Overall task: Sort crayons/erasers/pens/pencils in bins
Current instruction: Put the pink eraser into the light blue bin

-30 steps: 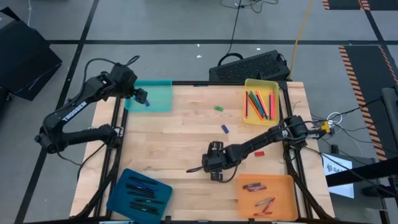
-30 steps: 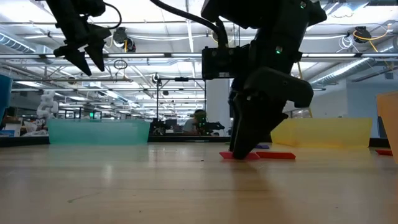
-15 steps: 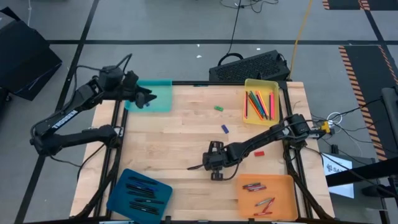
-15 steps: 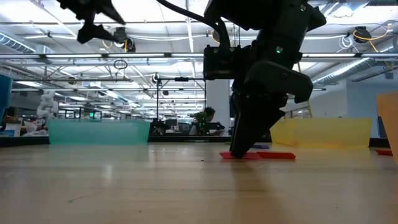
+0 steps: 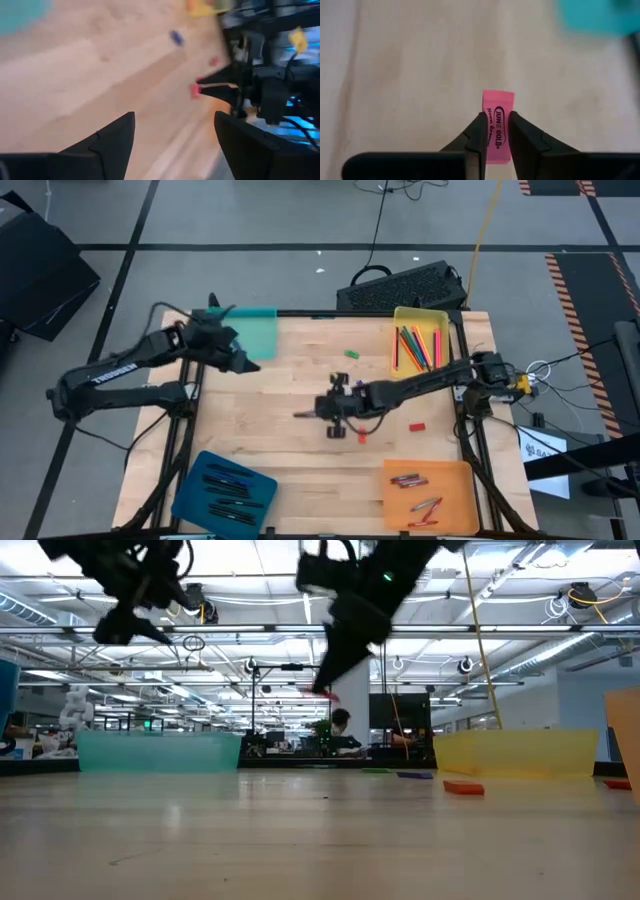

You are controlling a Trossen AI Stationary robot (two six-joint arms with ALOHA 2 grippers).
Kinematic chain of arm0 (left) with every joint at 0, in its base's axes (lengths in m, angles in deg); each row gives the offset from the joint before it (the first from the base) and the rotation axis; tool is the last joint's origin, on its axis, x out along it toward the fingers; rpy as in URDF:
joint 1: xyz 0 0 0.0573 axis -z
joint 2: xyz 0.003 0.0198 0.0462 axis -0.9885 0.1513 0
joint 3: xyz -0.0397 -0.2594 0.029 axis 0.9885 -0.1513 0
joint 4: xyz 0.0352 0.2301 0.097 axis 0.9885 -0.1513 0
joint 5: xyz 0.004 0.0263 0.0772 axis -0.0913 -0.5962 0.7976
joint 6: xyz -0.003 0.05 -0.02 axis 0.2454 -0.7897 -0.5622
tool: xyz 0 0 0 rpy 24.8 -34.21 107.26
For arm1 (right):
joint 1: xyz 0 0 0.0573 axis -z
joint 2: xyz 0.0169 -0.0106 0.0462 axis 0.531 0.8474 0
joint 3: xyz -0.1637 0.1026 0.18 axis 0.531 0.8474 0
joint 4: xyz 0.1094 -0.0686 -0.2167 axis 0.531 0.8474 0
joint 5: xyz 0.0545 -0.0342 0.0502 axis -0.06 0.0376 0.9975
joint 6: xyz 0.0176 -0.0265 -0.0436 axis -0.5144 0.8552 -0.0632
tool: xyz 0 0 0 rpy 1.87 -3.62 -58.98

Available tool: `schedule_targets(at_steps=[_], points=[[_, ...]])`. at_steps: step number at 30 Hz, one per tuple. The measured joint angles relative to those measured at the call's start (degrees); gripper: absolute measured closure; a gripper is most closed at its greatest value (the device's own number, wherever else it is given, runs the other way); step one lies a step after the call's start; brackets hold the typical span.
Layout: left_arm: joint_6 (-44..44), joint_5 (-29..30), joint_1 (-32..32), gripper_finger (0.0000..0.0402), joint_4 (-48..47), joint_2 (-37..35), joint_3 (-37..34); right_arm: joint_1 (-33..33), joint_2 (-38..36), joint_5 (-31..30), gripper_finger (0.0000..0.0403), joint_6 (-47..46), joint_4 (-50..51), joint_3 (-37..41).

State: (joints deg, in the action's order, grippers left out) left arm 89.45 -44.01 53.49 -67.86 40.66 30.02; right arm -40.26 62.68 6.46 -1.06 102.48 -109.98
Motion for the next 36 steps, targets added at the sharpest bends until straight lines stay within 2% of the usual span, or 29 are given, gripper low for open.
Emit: schedule_targets(at_steps=[5, 8, 11, 17, 21, 24, 30, 36], points=[[13.2, -2.5, 3.9, 0.0128, 25.3, 1.9, -10.3, 2.9, -0.4, -1.1, 0.0348, 4.4, -7.0, -3.4], [19.2, -2.5, 5.4, 0.0128, 37.4, 5.3, -13.3, 3.6, -0.2, -0.7, 0.0348, 6.4, -11.9, -3.5], [22.3, -2.5, 7.0, 0.0128, 43.1, 10.1, -13.5, 4.0, -0.4, -0.9, 0.0348, 8.1, -15.0, -3.8], [27.2, -2.5, 11.4, 0.0128, 50.3, 18.2, -12.9, 4.3, -0.3, -3.6, 0.0348, 9.4, -14.9, -3.7], [27.5, 0.9, 13.0, 0.0136, 53.1, 21.8, -12.9, 4.2, -0.4, -3.2, 0.0348, 9.1, -14.9, -3.7], [27.4, 1.8, 13.3, 0.0168, 56.0, 23.6, -12.9, 3.9, -0.4, -1.3, 0.0348, 9.3, -14.7, -3.7], [27.6, 2.0, 14.6, 0.0261, 59.6, 25.0, -12.9, 3.3, -0.4, -2.2, 0.0348, 8.9, -14.3, -3.7], [26.9, 6.8, 16.7, 0.0365, 59.3, 25.0, -12.8, 3.2, -0.4, -1.9, 0.0344, 9.3, -14.2, -3.7]])
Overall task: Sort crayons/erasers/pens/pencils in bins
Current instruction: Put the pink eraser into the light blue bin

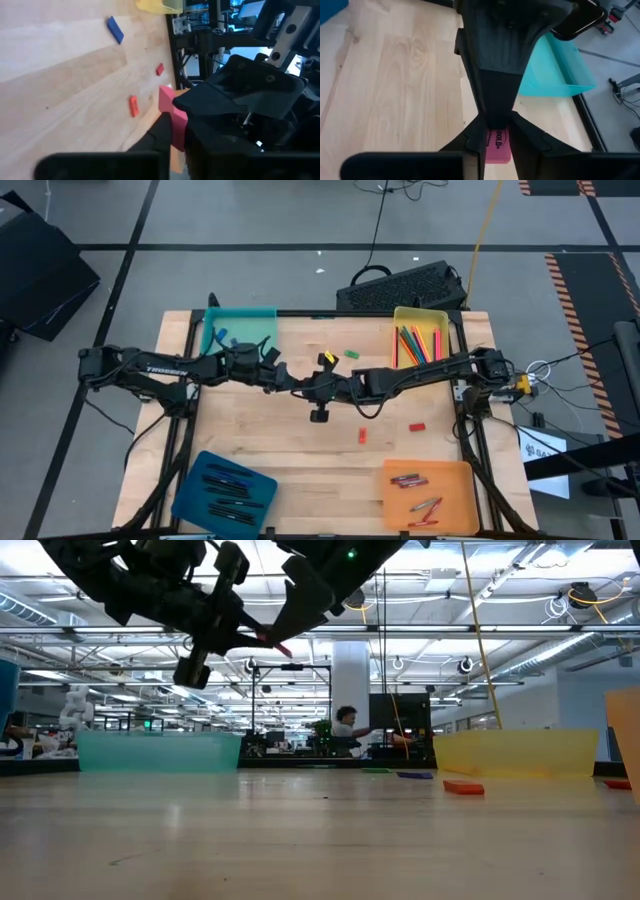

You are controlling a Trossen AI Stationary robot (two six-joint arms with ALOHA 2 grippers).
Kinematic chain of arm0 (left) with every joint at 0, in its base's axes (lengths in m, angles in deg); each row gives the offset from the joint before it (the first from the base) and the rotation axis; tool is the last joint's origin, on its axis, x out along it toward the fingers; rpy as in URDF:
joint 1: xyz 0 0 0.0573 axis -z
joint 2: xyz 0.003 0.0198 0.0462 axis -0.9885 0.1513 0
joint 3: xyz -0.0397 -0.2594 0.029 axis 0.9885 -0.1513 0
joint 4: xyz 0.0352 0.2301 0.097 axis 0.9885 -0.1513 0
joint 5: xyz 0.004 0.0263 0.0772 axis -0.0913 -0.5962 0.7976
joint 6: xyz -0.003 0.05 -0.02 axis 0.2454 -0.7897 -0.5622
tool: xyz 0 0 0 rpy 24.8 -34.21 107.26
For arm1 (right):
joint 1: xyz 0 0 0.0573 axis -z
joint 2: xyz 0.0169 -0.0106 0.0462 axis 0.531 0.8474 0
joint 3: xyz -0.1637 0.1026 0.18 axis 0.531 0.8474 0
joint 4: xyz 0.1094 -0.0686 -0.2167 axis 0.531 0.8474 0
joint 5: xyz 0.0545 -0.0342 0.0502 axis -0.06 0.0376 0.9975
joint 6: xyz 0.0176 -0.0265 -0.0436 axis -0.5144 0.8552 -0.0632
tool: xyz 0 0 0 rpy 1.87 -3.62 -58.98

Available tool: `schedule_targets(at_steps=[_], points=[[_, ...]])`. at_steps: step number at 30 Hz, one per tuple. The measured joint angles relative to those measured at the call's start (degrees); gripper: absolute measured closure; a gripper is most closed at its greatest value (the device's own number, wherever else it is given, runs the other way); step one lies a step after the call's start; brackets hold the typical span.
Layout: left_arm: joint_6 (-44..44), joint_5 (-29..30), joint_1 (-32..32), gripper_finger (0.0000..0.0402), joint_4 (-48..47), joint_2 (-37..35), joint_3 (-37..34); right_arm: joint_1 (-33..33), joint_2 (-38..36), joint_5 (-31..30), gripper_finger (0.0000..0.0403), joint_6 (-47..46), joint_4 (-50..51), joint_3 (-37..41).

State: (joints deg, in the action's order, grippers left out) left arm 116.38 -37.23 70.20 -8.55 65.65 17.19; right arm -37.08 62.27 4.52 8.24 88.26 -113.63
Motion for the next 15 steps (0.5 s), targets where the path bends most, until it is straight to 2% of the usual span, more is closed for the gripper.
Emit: schedule_targets(at_steps=[2, 9, 12, 15], points=[[-0.7, 0.6, 0.0, 0.0384, 0.1, 0.0, 0.0, -0.2, 0.0, -0.4, 0.0334, 0.0, 0.1, 0.0], [-4.5, 1.4, -0.9, 0.0384, -0.3, -0.3, 0.0, -0.9, -0.8, 0.1, 0.0259, -4.4, -1.0, 0.0], [-7.8, 4.3, -4.5, 0.0384, -3.5, -2.4, 0.0, -2.6, -2.7, 0.9, 0.0218, -4.8, -0.4, -0.1], [-13.4, 6.4, -11.4, 0.0384, -12.2, -5.0, 0.0, -5.1, -4.3, 0.2, 0.0178, -4.8, 0.3, -0.1]])
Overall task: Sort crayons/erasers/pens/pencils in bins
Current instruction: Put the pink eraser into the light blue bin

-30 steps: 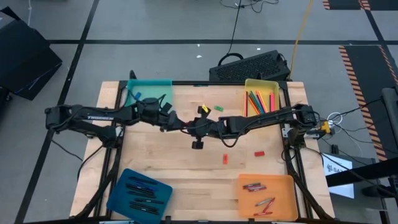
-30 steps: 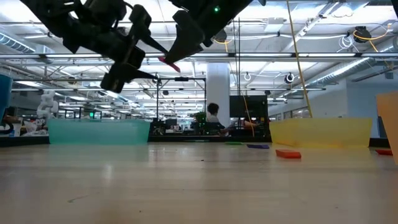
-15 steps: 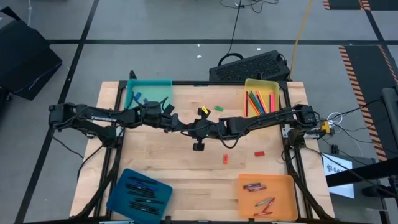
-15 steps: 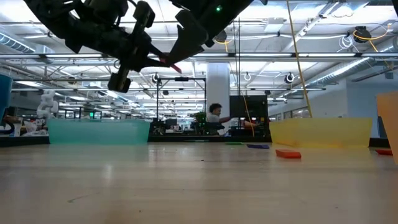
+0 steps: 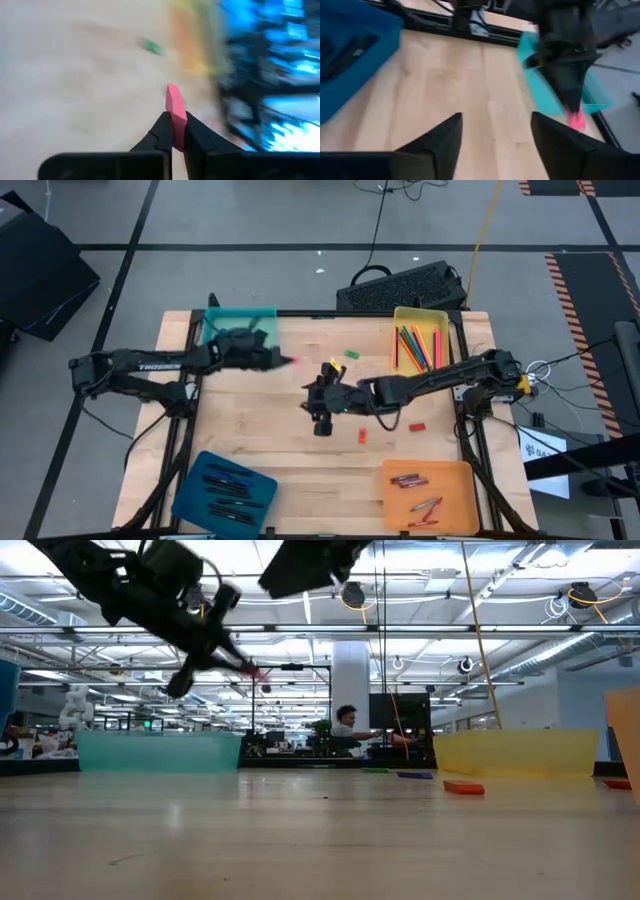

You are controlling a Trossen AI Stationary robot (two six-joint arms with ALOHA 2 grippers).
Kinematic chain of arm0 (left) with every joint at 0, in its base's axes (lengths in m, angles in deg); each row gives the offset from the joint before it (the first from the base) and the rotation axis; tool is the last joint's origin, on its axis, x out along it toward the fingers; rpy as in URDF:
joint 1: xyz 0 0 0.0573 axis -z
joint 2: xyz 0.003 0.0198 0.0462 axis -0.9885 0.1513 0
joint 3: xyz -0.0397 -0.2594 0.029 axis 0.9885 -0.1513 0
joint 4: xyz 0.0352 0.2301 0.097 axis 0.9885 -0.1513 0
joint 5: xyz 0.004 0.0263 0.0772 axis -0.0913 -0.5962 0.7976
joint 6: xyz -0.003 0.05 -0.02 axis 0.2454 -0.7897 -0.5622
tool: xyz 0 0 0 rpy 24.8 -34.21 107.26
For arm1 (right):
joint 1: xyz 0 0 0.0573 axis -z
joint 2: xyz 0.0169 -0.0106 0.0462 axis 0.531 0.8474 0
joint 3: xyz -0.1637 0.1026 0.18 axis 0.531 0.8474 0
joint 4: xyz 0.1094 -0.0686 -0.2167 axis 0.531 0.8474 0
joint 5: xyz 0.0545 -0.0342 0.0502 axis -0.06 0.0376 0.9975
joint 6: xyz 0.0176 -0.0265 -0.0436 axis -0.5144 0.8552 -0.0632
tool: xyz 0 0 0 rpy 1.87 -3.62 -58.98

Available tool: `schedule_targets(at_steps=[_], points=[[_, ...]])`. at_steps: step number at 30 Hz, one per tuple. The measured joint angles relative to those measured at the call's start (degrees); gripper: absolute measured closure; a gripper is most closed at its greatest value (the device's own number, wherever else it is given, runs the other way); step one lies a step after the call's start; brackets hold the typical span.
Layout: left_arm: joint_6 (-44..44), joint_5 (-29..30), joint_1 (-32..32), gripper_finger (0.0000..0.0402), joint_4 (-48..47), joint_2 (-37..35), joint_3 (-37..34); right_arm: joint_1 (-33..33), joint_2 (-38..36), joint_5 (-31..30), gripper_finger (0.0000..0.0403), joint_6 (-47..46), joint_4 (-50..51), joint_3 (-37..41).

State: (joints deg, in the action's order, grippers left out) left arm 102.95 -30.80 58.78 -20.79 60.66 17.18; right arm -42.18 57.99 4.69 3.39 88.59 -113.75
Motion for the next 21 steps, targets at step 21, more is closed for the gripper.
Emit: schedule_targets(at_steps=[21], points=[[-29.5, 33.5, -24.0, 0.0299, -17.4, 11.0, 0.0, -2.9, -0.8, -0.1, 0.012, -19.6, 20.9, 0.0]])
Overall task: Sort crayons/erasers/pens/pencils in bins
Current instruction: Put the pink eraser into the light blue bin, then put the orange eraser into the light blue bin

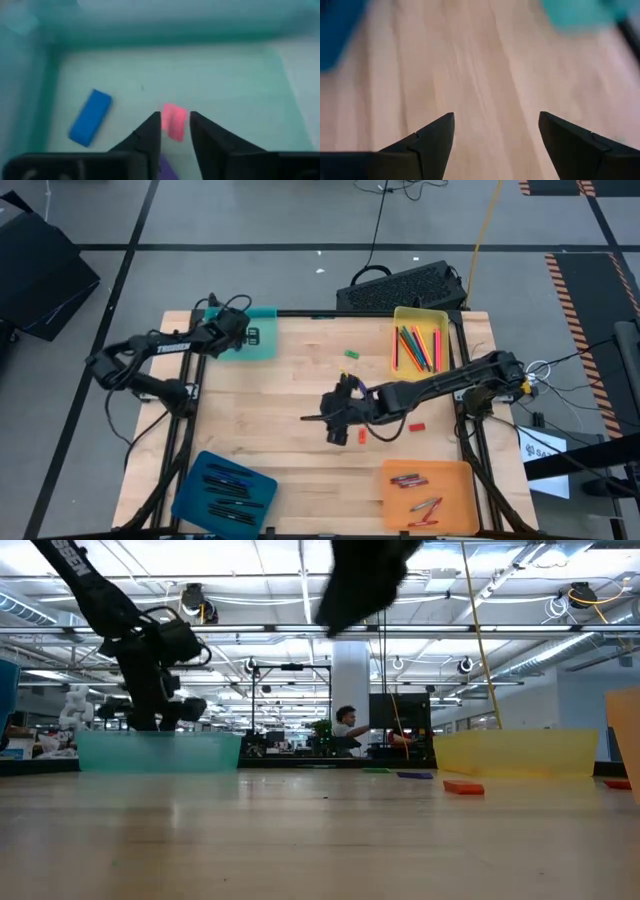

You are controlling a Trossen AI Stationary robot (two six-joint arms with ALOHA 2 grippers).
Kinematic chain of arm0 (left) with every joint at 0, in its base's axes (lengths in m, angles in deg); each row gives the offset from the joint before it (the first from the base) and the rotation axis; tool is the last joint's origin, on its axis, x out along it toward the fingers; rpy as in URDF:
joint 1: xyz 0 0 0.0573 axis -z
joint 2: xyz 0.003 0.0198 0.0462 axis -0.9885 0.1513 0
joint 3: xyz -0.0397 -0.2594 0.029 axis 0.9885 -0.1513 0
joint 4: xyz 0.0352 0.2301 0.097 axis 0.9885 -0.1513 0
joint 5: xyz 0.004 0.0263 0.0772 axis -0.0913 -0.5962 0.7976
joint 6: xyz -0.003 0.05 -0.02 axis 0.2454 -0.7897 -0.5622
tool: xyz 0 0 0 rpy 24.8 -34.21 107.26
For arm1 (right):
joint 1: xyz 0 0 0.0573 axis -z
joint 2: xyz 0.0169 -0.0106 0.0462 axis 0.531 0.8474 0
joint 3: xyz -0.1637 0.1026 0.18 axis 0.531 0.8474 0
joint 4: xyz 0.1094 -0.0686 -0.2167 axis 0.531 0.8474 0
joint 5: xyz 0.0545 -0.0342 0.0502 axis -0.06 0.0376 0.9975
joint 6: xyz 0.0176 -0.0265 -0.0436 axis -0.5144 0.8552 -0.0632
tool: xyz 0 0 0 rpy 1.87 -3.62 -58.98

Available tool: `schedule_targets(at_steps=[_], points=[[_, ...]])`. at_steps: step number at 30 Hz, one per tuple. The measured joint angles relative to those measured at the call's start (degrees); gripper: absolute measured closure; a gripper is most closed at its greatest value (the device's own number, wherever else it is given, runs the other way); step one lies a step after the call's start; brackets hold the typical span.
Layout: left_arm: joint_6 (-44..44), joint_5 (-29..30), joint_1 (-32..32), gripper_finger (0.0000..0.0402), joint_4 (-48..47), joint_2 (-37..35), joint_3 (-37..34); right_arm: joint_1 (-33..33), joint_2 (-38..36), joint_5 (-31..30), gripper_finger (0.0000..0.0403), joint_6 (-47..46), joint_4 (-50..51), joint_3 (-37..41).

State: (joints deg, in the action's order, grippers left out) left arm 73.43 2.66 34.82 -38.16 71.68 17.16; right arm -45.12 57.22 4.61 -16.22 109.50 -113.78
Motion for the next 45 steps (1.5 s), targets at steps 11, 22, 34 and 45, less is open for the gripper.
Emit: schedule_targets(at_steps=[11, 22, 34, 45], points=[[-1.5, -18.9, -2.3, 0.0154, -5.6, -9.7, 0.0, 4.2, 0.3, 16.6, 0.0144, -45.8, 14.2, 4.7], [-2.2, -18.3, -1.9, 0.0124, -9.1, -28.2, 0.0, 0.8, 1.2, 18.7, 0.0188, -79.4, 9.9, 13.4], [-3.5, -20.7, -1.9, 0.0124, -13.9, -28.9, 0.0, -1.7, 12.2, 18.7, 0.0226, -84.9, 16.7, 5.9], [-8.4, -20.9, -1.9, 0.0124, -16.0, -28.9, 0.0, -2.1, 10.9, 18.0, 0.0232, -88.1, 21.5, 3.5]])
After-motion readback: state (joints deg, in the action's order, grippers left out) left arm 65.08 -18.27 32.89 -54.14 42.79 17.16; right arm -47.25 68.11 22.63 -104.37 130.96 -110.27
